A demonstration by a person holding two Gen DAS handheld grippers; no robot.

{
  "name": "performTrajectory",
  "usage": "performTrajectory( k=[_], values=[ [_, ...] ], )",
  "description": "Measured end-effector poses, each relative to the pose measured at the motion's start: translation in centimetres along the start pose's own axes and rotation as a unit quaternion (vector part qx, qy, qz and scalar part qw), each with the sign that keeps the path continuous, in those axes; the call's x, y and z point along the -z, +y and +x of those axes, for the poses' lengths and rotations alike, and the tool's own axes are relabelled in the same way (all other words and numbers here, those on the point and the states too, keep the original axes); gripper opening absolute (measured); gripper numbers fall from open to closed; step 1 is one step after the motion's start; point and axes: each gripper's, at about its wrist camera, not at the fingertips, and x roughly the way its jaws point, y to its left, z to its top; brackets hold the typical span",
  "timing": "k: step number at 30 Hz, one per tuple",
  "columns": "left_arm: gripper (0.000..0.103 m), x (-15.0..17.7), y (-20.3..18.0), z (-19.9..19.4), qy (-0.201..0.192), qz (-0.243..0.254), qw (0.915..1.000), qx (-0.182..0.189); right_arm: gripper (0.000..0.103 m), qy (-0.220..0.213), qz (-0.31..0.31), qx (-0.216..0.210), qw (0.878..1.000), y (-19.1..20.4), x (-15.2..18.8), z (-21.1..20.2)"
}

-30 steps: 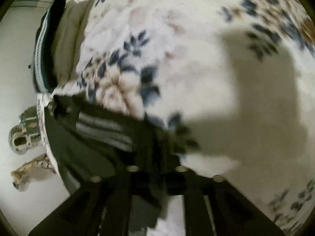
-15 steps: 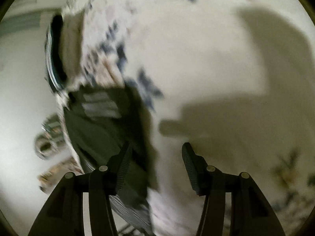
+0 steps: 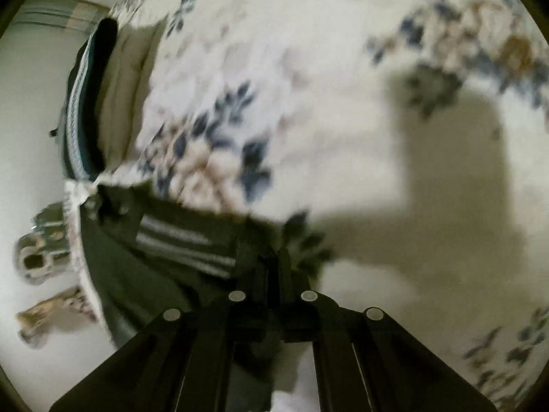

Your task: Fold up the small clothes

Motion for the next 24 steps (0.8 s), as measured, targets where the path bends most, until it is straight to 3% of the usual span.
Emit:
performTrajectory(
  k=[3,6,9,12,14,16,17,24],
  values=[
    [0.005,0.8,0.8,0.2,0.001,0.000,1.0000,0.000,0.003,0.018,0.018,0.015,1.000,0.0,-0.7,2.0],
    [0.005,-0.3,2.0,1.5,0.005,-0.023,0.9996,0.015,0.004,0.046,0.021,-0.003,0.999,-0.4,-1.1,3.5],
    [0.005,0.0,3.1,1.6,0.001,-0.047,0.9985,0.028,0.022,0.074,0.048,-0.045,0.995,-1.9,-1.1,3.2],
    [0.005,0.1,3.2,1.4,-0.003,-0.058,0.9976,0.037,0.032,0.104,0.052,-0.066,0.991,-3.0,-0.9,3.4],
    [0.005,0.0,3.6,1.0,-0.003,-0.071,0.9964,0.047,0.032,0.116,0.060,-0.077,0.988,-3.2,-0.4,4.1],
    [0.005,-0.1,4.5,0.4,-0.002,-0.085,0.9946,0.060,0.010,0.105,0.054,-0.070,0.991,-2.6,0.0,4.2],
    [0.005,-0.2,5.2,-0.1,-0.001,-0.094,0.9933,0.068,0.007,0.101,0.052,-0.062,0.992,-2.0,0.2,4.1],
    [0.005,-2.1,12.6,-5.0,-0.043,-0.150,0.9843,0.082,0.006,0.065,0.039,-0.010,0.997,4.6,0.6,-0.9]
  ],
)
